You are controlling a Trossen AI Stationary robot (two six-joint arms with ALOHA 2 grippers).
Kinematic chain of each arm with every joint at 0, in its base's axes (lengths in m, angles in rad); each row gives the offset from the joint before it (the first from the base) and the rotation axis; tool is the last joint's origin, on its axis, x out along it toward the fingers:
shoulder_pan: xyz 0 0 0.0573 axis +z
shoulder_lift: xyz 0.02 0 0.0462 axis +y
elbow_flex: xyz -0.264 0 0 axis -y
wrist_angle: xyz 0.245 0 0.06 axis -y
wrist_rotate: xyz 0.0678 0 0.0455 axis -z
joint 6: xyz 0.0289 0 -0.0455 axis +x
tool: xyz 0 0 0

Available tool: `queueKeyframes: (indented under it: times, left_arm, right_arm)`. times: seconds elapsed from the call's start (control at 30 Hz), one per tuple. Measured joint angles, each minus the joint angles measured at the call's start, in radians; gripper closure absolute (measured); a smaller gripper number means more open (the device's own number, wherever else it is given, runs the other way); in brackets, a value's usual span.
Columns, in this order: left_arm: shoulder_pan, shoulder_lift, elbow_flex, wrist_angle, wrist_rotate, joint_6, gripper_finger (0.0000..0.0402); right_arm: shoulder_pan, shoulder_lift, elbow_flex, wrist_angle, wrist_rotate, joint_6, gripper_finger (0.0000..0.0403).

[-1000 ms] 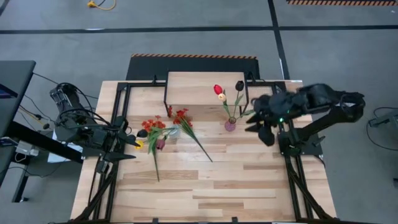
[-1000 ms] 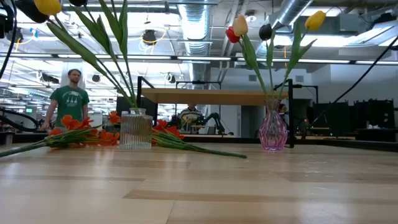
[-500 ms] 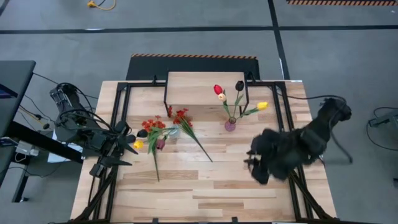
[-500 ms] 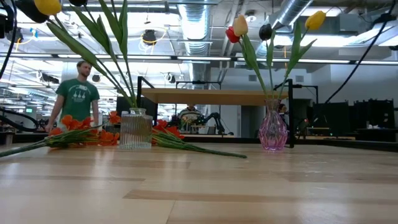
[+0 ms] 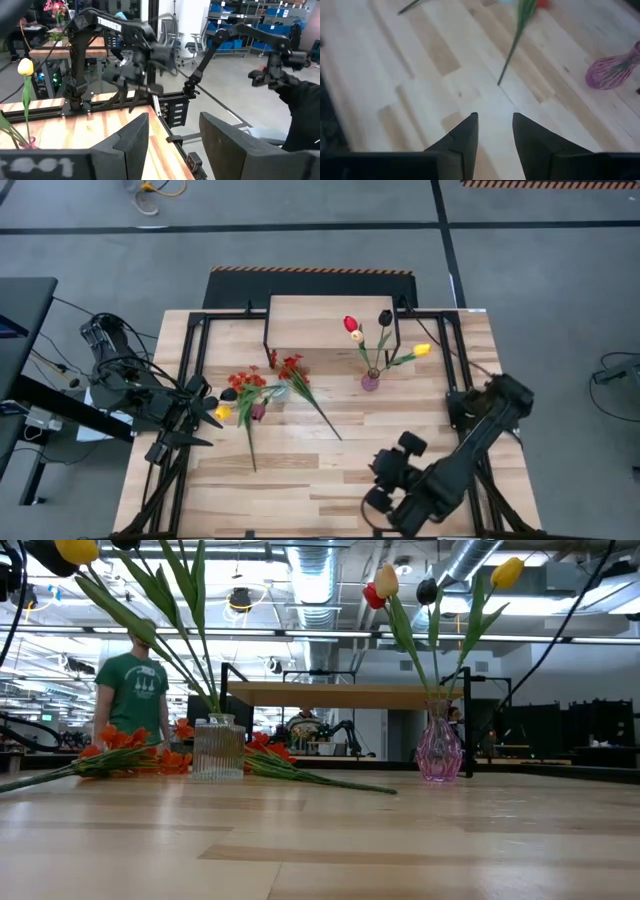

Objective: Pick and place flowers into a vace then onto a shelf
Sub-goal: Put the right red flower into the purple vase

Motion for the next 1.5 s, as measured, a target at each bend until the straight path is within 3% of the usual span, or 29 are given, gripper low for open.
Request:
queueKeyframes:
  times: [0.1, 0.27, 0.43, 0.7, 0.9, 1.0, 1.27, 1.5]
  left_arm:
    - [0.0, 0.0, 0.0, 0.0, 0.0, -0.004, 0.0237]
    - [0.0, 0.0, 0.0, -0.001, 0.0, -0.004, 0.0237]
    - [0.0, 0.0, 0.0, -0.01, 0.0, -0.005, 0.0237]
    - [0.0, 0.0, 0.0, -0.012, 0.0, -0.01, 0.0237]
    - [0.0, 0.0, 0.0, -0.018, 0.0, -0.013, 0.0237]
    - [0.0, 0.0, 0.0, -0.026, 0.015, -0.02, 0.0237]
    - [0.0, 0.0, 0.0, -0.04, 0.042, -0.031, 0.0237]
    - [0.0, 0.0, 0.0, -0.042, 0.042, -0.049, 0.0237]
  right_arm:
    - [-0.002, 0.058, 0.0, 0.023, 0.05, 0.065, 0.0294]
    - [-0.022, 0.146, 0.0, 0.115, 0.239, 0.186, 0.0299]
    - [-0.076, 0.234, 0.0, 0.248, 0.34, 0.155, 0.0301]
    - [-0.215, 0.355, 0.0, 0.391, 0.328, 0.033, 0.0302]
    - [-0.321, 0.36, 0.0, 0.407, 0.316, 0.027, 0.0301]
    - [-0.351, 0.354, 0.0, 0.489, 0.293, -0.109, 0.0301]
    - [-0.387, 0.352, 0.0, 0.763, -0.014, -0.64, 0.0301]
    - [-0.376, 0.352, -0.021, 0.807, -0.023, -0.824, 0.0301]
